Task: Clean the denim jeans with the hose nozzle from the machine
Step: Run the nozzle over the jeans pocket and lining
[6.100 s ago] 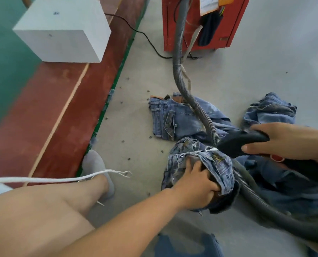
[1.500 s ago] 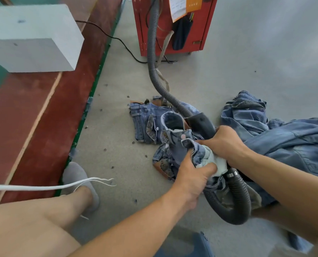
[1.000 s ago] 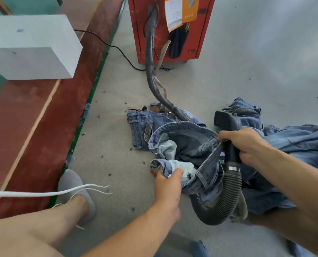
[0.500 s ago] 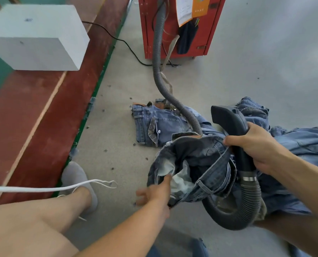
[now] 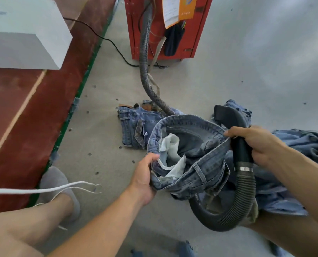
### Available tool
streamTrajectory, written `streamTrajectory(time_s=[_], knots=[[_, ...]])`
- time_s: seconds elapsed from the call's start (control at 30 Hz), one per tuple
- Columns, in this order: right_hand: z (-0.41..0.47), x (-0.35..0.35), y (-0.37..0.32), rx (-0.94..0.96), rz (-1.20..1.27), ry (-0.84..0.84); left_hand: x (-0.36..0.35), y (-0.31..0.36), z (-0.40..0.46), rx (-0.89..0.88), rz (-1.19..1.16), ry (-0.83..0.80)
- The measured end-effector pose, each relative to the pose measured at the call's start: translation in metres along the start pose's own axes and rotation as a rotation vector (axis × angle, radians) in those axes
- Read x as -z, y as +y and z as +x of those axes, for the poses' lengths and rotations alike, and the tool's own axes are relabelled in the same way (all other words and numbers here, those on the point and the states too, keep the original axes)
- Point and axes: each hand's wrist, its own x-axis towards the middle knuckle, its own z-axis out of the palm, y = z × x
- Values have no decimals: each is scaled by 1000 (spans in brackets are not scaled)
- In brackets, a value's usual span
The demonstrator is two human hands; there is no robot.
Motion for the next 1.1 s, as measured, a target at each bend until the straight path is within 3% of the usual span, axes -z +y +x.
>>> streamTrajectory(time_s=[0.13,0.4,0.7,0.93,0.97,1.03,1.07,1.1], knots=[[8,15,1,-23,19,13,-10,2,-4,-7,-24,-56],[7,27,2,-6,-45,-36,-15,-1,-4,-24,83,-5],[-6,1,7,202,-361,-61,-4,0,0,-28,261,204],[-11,-9,10,202,-384,-48,6,-9,10,-68,355,328],[-11,-9,9,193,-371,-40,6,-11,10,-145,481,375],[-13,-8,8,172,-323,-52,11,-16,10,-368,1158,593],[-14,-9,7,168,-305,-64,16,-17,9,-603,1506,641],[-16,-10,7,173,-300,-76,21,-16,11,-883,1752,585]])
